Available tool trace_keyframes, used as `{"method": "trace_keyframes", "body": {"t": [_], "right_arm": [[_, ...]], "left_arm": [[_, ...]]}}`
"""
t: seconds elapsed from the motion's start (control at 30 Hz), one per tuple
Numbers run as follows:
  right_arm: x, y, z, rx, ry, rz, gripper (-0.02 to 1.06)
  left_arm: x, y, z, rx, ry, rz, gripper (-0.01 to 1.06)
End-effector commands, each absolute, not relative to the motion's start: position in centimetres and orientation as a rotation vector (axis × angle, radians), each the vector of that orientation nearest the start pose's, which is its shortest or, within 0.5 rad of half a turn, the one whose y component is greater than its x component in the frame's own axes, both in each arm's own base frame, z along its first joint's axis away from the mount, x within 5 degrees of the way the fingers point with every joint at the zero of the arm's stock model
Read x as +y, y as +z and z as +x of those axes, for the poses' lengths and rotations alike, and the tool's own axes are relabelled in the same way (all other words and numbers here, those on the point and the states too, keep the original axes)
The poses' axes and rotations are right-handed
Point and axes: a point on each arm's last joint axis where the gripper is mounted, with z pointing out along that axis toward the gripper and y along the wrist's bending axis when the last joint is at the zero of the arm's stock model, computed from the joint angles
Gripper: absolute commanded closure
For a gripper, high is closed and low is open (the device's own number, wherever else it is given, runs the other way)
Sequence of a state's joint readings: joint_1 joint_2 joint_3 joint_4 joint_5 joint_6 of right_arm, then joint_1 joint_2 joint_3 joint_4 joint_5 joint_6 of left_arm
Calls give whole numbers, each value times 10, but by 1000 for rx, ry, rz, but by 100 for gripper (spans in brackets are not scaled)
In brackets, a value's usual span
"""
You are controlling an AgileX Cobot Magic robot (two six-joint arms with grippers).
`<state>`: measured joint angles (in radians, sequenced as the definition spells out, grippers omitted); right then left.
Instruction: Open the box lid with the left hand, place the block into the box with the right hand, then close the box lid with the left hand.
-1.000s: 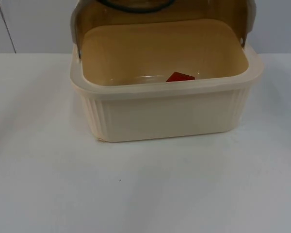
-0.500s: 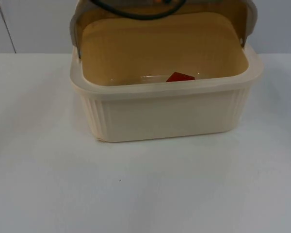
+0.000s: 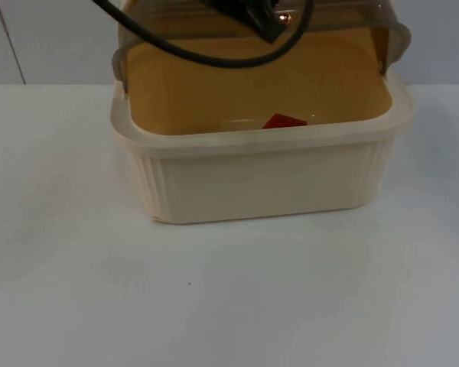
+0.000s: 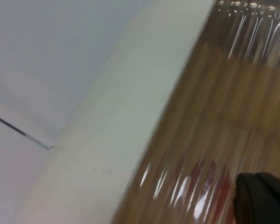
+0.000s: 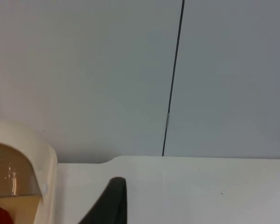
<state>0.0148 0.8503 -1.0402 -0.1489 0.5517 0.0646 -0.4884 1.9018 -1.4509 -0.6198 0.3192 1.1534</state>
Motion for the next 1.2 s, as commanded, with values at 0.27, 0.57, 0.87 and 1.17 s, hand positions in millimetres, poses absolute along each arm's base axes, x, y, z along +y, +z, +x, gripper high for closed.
{"method": "trace_keyframes", "body": {"t": [0.27,0.57,0.87,1.17], "right_arm": [[-1,426,164,1835,-94,-45,0],[2,426,164,1834,-83,-64,0],[2,426,164,1834,-81,-63,0],[2,427,164,1827,-80,-63,0]], "left_arm": [[-236,218,365,1927,-185,1180,105],[-241,197,349,1912,-128,1234,105],[-235,186,339,1944,-122,1265,105],[-231,232,301,2018,-333,1369,105]]}}
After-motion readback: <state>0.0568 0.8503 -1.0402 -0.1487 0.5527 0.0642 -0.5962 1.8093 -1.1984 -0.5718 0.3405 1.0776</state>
